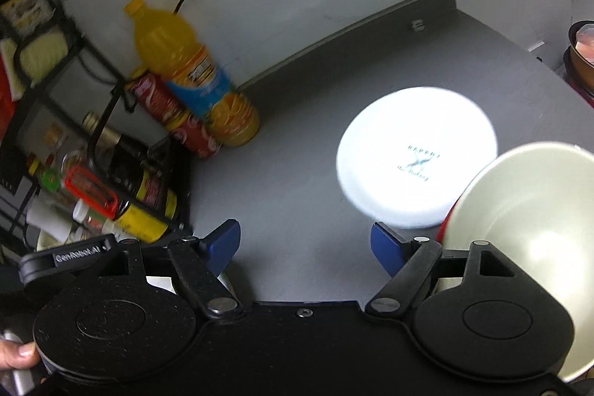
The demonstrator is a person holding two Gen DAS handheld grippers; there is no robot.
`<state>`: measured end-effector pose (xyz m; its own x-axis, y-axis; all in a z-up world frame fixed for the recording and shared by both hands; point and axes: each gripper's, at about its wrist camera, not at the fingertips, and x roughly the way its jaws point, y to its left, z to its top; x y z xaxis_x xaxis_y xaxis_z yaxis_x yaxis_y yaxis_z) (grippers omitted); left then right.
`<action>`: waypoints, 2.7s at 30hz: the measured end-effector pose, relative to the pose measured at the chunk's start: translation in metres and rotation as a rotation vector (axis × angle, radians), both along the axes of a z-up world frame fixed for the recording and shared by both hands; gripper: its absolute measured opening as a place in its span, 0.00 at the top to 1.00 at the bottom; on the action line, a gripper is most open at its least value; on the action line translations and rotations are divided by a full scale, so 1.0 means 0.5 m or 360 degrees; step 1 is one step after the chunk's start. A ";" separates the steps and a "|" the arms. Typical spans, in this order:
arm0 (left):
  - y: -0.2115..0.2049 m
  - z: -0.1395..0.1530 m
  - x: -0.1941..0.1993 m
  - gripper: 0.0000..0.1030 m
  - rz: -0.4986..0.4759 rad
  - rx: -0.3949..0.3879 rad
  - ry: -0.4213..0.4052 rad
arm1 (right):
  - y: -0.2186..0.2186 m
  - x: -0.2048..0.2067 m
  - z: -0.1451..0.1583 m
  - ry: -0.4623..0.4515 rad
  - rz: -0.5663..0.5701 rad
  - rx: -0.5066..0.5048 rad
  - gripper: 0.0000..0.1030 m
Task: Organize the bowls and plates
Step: 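Move both grippers to the white 'BAKERY' plate and close on its rim, then carry the 'BAKERY' plate with both grippers onto the 'Sweet' plate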
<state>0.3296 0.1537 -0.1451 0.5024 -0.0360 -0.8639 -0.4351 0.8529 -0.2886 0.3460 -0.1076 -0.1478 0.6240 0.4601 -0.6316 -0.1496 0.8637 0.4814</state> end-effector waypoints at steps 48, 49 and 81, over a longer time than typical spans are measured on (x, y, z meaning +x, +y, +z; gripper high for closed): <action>-0.276 -0.191 0.331 0.79 0.0115 -0.0456 0.0330 | -0.187 0.387 -0.159 0.0585 0.0275 -0.0189 0.68; -0.276 -0.192 0.331 0.79 0.0117 -0.0465 0.0328 | -0.184 0.391 -0.160 0.0593 0.0289 -0.0191 0.69; -0.263 -0.141 0.314 0.87 0.0180 -0.0480 0.0148 | -0.227 0.391 -0.083 0.0345 0.0421 0.0022 0.93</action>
<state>0.4865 0.0223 -0.2156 0.4372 -0.2459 -0.8651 -0.5583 0.6799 -0.4754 0.5416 -0.2211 -0.1895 0.3341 0.5974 -0.7290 -0.2603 0.8019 0.5378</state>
